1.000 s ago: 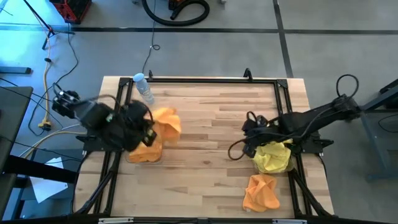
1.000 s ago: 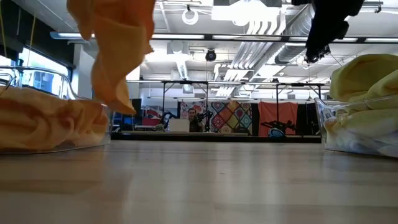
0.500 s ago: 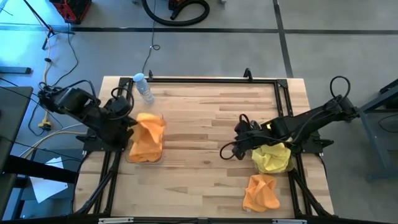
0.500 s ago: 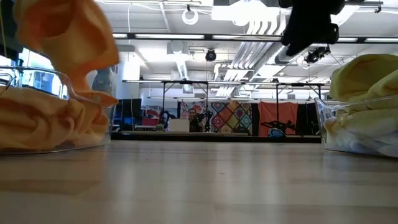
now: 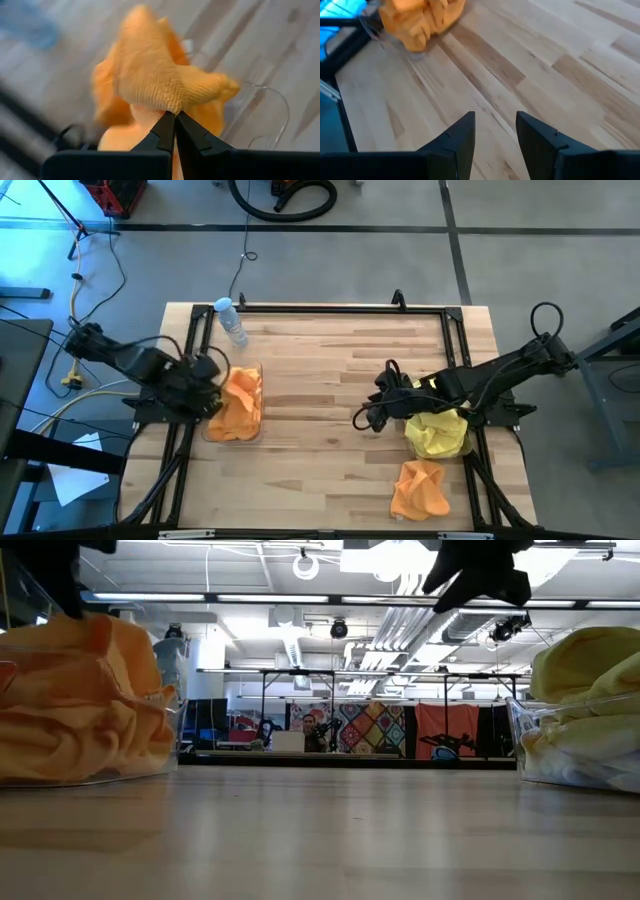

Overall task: Sort microfiber towel by color & place in baskets
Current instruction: Put the orange towel into the left transparent bin

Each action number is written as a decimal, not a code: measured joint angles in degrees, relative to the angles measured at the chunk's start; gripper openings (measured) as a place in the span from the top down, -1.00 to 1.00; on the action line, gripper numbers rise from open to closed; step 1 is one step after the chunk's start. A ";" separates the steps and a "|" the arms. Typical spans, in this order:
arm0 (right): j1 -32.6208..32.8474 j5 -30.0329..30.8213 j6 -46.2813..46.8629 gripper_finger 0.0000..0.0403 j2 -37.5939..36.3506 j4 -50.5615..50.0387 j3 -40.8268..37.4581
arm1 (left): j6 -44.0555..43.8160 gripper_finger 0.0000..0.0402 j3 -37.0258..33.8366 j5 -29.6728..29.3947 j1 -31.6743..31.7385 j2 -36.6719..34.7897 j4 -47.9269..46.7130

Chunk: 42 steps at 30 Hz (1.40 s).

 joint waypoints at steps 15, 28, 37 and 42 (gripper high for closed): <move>-0.07 1.02 0.23 0.31 0.00 6.48 -0.02 | 27.06 1.00 -18.14 10.01 14.29 10.87 24.54; -0.07 1.02 0.23 0.31 0.00 6.63 -0.02 | 31.34 0.65 -18.58 12.48 17.23 14.90 27.16; -0.07 1.00 0.10 0.31 0.00 6.19 -0.04 | 31.08 0.42 -12.45 11.75 17.17 13.91 21.31; -0.07 1.00 0.05 0.31 0.00 6.19 -0.04 | 30.62 0.42 -7.95 11.01 17.17 12.51 17.28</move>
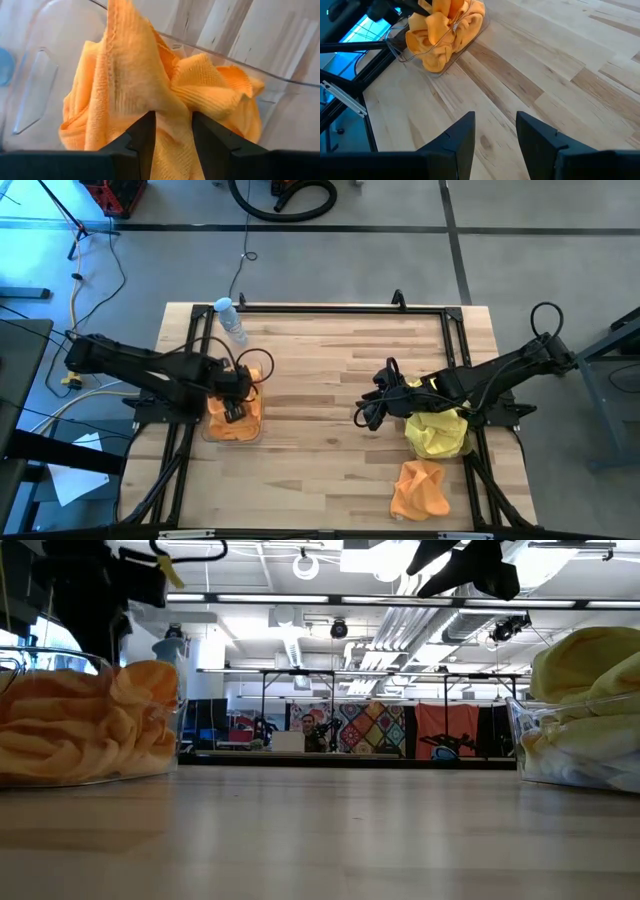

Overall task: Sort microfiber towel by color & place in baskets
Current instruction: Put the orange towel into the left transparent bin

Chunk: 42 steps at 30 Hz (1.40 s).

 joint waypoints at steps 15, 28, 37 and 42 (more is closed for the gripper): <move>0.00 -0.04 -0.27 0.31 0.00 -0.03 0.00 | -1.34 0.42 1.65 -0.13 0.00 -0.34 -1.27; 0.00 -0.04 -0.34 0.31 0.00 -0.15 0.00 | 0.42 0.42 2.24 -1.95 0.00 -0.36 -2.04; 0.01 -0.04 -0.46 0.31 0.00 -0.15 0.00 | 0.74 0.42 5.71 -9.12 0.00 -0.42 -6.57; 0.00 1.06 -0.47 0.31 0.00 -0.24 0.00 | 7.90 0.42 2.26 -13.46 0.00 -0.36 1.53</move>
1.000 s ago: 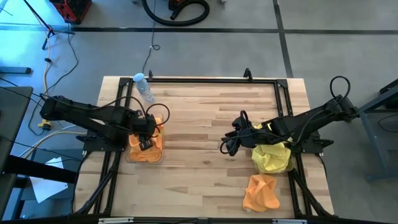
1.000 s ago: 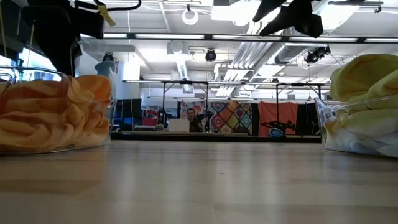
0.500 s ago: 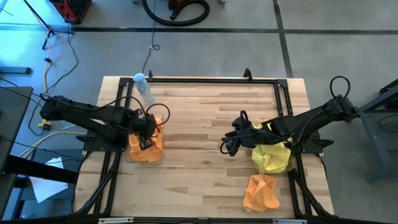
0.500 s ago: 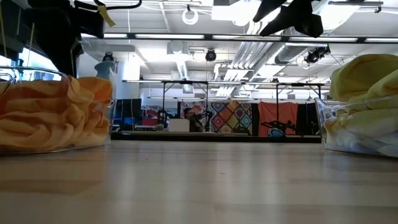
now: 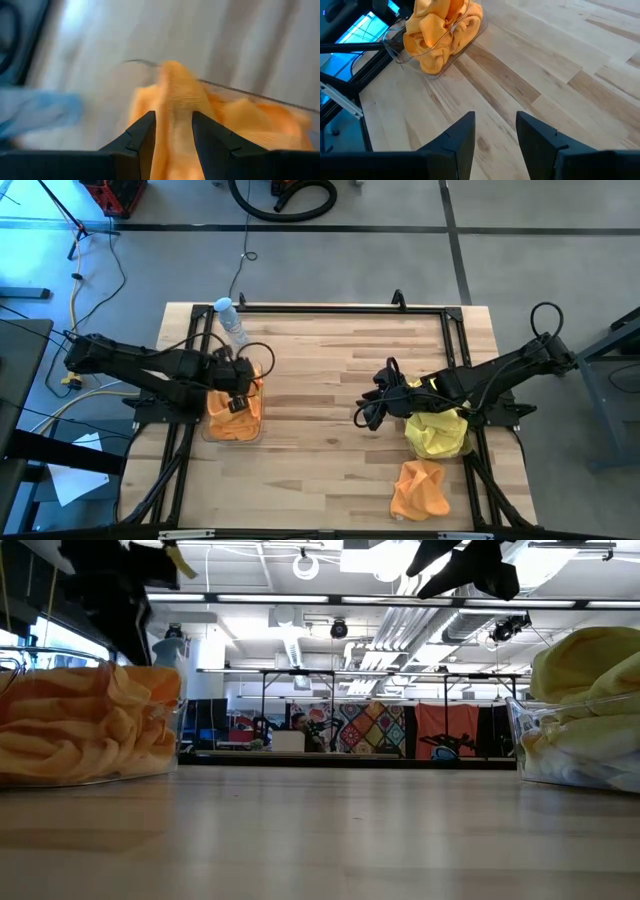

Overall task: Sort microfiber towel by color & place in baskets
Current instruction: Put the orange towel into the left transparent bin

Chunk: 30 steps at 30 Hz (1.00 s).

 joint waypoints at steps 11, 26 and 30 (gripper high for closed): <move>0.00 0.56 0.22 0.31 -0.02 -0.18 0.00 | 7.09 0.42 -6.25 9.33 3.56 2.51 5.21; 0.01 1.48 1.51 0.31 -0.02 -0.18 0.00 | 5.94 0.42 -2.60 15.29 6.75 0.91 5.90; 0.10 1.46 1.29 0.31 -0.02 -0.18 0.00 | 3.66 0.42 3.75 15.33 6.66 -1.50 5.22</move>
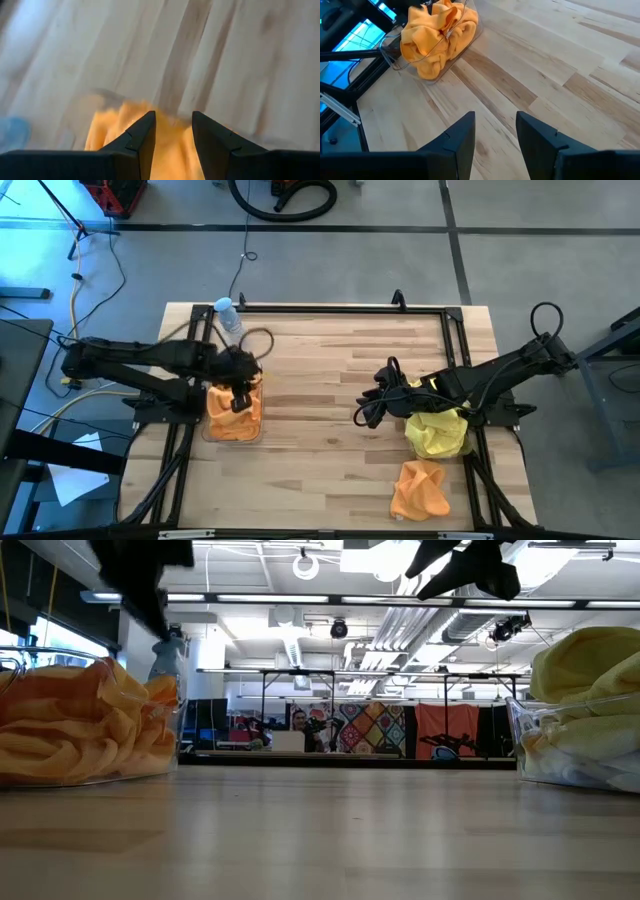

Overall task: Sort microfiber towel by color & place in baskets
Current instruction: Put the orange towel into the left transparent bin

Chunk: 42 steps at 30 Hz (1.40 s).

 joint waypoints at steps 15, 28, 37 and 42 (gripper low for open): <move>0.08 -5.78 -5.37 0.31 0.00 -0.15 0.00 | -11.89 0.42 4.12 -0.10 -14.71 5.56 17.67; 1.22 -3.11 -7.32 0.35 0.00 8.25 0.00 | -21.71 0.42 4.10 1.15 -20.47 20.08 25.12; 9.14 -0.93 -0.83 0.79 0.06 11.81 1.35 | -17.15 0.42 4.10 1.35 -22.79 19.82 23.15; 12.65 4.17 5.69 0.97 3.93 3.12 7.78 | -14.58 0.42 4.10 1.22 -22.82 18.11 16.15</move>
